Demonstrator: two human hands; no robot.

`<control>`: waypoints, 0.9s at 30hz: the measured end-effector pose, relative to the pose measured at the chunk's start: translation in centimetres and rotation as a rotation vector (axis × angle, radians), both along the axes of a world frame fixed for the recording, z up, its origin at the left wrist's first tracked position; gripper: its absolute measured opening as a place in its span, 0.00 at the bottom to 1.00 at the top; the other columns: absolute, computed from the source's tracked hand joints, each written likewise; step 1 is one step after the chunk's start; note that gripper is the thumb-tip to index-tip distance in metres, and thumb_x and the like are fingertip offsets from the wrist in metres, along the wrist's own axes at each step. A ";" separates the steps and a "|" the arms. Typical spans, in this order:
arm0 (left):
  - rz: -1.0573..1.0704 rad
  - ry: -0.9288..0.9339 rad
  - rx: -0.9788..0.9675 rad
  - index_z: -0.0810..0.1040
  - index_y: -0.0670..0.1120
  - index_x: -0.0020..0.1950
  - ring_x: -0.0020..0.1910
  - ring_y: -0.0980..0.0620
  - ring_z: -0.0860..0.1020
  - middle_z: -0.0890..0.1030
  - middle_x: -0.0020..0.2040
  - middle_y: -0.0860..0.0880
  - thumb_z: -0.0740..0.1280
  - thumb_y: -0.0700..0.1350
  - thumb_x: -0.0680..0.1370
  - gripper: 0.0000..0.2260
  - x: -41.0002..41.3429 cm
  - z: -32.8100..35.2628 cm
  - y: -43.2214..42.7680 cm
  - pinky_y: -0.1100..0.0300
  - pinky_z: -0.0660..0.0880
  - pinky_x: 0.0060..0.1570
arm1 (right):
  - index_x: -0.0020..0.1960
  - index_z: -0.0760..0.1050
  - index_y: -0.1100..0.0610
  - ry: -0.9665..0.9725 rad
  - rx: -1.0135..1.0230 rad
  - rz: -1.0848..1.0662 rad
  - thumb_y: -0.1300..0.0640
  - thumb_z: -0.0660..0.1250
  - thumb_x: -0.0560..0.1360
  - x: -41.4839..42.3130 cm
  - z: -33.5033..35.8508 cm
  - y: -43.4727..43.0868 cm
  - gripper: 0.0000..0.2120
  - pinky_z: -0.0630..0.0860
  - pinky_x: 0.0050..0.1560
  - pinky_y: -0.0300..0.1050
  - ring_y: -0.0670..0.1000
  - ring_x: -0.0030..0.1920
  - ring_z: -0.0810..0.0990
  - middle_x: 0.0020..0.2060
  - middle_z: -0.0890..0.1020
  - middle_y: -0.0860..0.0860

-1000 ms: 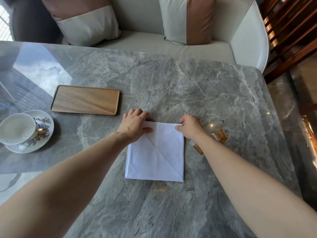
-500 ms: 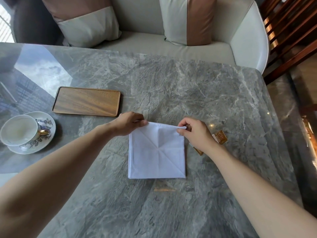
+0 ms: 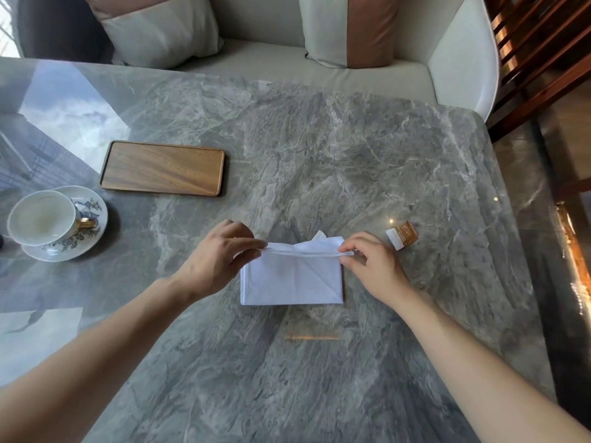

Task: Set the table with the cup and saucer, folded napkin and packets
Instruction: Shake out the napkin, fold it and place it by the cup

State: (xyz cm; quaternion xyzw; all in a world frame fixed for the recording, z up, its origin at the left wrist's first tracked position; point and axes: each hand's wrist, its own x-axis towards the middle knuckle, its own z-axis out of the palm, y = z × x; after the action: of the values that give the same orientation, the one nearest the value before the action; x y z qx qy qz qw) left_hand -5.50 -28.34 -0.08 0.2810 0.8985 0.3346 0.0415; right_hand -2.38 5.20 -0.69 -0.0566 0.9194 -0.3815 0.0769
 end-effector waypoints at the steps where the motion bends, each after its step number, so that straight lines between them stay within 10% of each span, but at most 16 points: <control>1: -0.009 0.006 -0.005 0.86 0.44 0.58 0.46 0.48 0.75 0.80 0.47 0.47 0.66 0.48 0.80 0.13 0.8 -0.3 -0.1 0.58 0.72 0.47 | 0.49 0.82 0.54 0.013 0.010 0.012 0.63 0.74 0.72 0.7 -0.1 -0.1 0.08 0.75 0.51 0.40 0.43 0.49 0.78 0.48 0.78 0.43; 9: -0.023 -0.004 -0.041 0.85 0.48 0.61 0.46 0.48 0.74 0.78 0.49 0.49 0.63 0.47 0.82 0.13 6.1 -3.4 -0.9 0.59 0.73 0.48 | 0.44 0.82 0.63 0.120 0.131 0.076 0.67 0.77 0.69 5.0 -0.7 -1.5 0.06 0.75 0.50 0.50 0.56 0.48 0.76 0.43 0.80 0.54; 27: -0.034 -0.051 -0.210 0.84 0.50 0.59 0.49 0.45 0.76 0.80 0.51 0.50 0.64 0.53 0.80 0.14 8.8 -4.6 -0.8 0.49 0.75 0.48 | 0.49 0.82 0.57 0.115 0.264 0.170 0.57 0.76 0.71 7.8 -4.0 -0.8 0.08 0.76 0.45 0.53 0.53 0.48 0.74 0.44 0.79 0.49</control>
State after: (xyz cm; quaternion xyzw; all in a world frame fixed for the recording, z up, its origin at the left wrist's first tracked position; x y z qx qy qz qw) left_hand 3.27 -29.10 -4.68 0.2819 0.9224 0.2448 0.0992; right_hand 5.39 4.38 -4.69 -0.1455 0.9564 -0.2454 0.0628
